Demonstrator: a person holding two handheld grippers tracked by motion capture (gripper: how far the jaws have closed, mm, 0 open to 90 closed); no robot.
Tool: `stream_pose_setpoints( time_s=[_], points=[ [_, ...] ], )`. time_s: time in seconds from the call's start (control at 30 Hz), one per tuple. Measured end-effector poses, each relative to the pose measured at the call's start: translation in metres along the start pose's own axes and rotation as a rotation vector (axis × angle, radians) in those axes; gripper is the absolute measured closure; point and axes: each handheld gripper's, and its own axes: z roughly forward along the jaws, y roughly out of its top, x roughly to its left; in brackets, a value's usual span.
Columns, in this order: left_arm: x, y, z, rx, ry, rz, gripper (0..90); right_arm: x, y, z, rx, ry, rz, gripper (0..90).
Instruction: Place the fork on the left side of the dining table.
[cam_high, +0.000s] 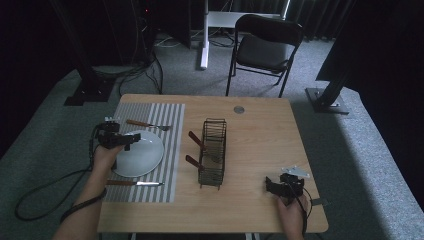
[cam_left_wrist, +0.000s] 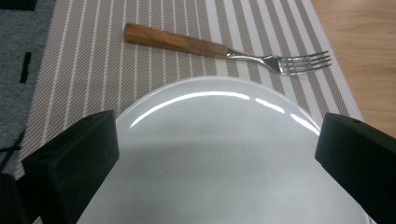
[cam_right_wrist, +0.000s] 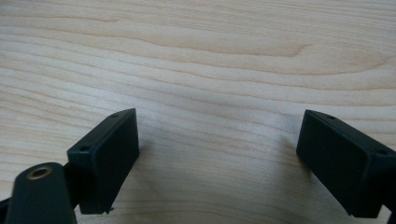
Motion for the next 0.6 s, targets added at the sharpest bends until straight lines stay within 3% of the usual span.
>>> stream_pose_setpoints(
  time_s=[0.2, 0.43, 0.6],
  points=[
    [0.002, -0.007, -0.015, -0.02, 0.001, 0.012, 0.0, 0.0, 0.0, 0.0, 0.0, 0.0, 0.0, 12.6],
    [0.005, -0.023, -0.023, -0.028, -0.044, -0.007, 0.0, 0.0, 0.0, 0.0, 0.0, -0.001, 0.0, 12.6],
    [0.006, -0.033, -0.026, -0.022, -0.035, 0.01, 0.0, 0.0, 0.0, 0.0, 0.0, -0.001, 0.0, 12.6]
  ],
)
